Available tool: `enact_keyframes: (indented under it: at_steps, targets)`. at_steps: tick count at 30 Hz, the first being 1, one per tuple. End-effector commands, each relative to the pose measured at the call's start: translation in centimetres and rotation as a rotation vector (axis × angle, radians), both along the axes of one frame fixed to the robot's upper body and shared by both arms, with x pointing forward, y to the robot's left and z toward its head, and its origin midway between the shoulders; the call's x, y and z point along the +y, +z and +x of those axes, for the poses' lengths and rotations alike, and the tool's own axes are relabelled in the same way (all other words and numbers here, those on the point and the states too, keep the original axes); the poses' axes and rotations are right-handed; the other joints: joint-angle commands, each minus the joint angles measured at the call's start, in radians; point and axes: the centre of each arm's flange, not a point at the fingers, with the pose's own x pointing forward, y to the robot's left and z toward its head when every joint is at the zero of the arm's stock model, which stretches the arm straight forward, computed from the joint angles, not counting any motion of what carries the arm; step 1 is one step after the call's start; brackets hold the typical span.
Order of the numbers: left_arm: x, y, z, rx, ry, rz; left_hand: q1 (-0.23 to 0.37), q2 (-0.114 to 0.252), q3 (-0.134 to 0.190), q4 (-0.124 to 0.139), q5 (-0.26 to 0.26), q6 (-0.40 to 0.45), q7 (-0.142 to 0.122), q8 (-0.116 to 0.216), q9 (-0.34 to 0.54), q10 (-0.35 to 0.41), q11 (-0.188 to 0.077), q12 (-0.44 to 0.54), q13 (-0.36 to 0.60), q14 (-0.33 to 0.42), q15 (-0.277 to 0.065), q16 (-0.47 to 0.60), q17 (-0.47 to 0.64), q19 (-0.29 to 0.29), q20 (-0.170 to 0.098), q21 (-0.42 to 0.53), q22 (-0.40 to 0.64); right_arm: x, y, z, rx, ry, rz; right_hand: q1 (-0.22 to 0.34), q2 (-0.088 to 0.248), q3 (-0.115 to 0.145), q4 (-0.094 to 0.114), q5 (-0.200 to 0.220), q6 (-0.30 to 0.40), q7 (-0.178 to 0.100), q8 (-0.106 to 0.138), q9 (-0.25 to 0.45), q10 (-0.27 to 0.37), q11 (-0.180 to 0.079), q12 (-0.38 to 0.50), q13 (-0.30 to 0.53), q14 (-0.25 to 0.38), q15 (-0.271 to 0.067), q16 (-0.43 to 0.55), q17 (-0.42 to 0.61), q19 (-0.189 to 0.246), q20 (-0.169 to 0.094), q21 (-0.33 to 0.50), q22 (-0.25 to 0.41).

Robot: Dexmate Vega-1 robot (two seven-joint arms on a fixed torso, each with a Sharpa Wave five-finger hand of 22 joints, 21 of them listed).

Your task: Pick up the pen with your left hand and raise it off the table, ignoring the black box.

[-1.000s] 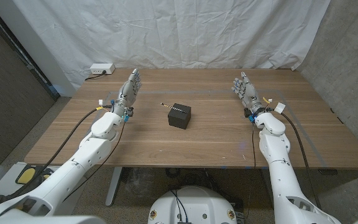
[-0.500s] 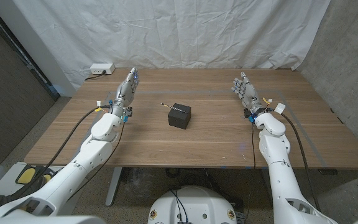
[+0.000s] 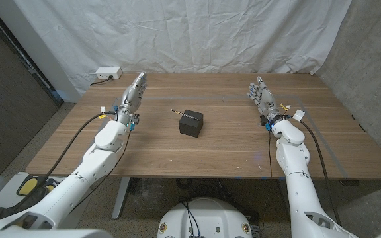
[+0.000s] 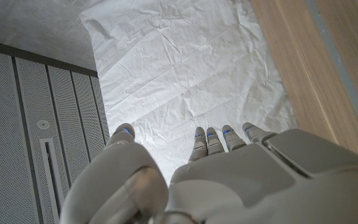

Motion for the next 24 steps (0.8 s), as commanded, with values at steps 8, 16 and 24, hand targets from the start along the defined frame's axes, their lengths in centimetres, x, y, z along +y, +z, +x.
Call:
enact_keyframes:
  at_steps: [8, 16, 24]
  targets:
    - [0.9, -0.2, -2.0, -0.052, 0.075, 0.067, 0.06, 0.001, 0.007, -0.034, 0.016, 0.036, 0.002, 0.01, 0.004, -0.006, 0.007, -0.008, 0.005, 0.003, 0.007, -0.006, 0.006, -0.03, -0.034, -0.007, 0.003, 0.6, 0.0, 0.0, -0.008, 0.008, 0.009, 0.005, 0.012, 0.002, -0.007, 0.006, 0.015, 0.001, 0.006, 0.005, 0.014, 0.002, 0.003, 0.002, 0.004, 0.001, 0.006, 0.005, 0.005, -0.005, -0.004, 0.001]
    - [1.3, -0.3, -2.5, -0.074, 0.097, 0.081, 0.112, -0.002, 0.016, -0.064, 0.021, 0.045, 0.002, 0.009, 0.005, -0.01, 0.004, -0.012, 0.005, 0.001, 0.006, -0.009, 0.006, -0.037, -0.031, -0.008, 0.002, 1.0, 0.2, 0.0, -0.008, 0.009, 0.006, 0.006, 0.013, 0.001, -0.008, 0.006, 0.015, 0.001, 0.005, 0.005, 0.016, 0.001, 0.004, 0.002, 0.006, 0.002, 0.007, 0.005, 0.006, -0.005, -0.004, 0.001]
    - [1.4, -0.1, -2.7, -0.084, 0.122, 0.111, 0.206, -0.008, 0.03, -0.119, 0.029, 0.04, -0.008, 0.0, 0.007, -0.015, -0.015, -0.016, 0.007, -0.004, -0.003, -0.011, 0.006, -0.04, -0.026, -0.006, 0.001, 1.0, 0.6, 0.0, -0.013, 0.006, 0.004, 0.008, 0.015, 0.001, -0.009, 0.006, 0.016, -0.001, 0.005, 0.005, 0.019, 0.001, 0.005, 0.002, 0.008, 0.002, 0.007, 0.005, 0.006, -0.004, -0.004, 0.001]
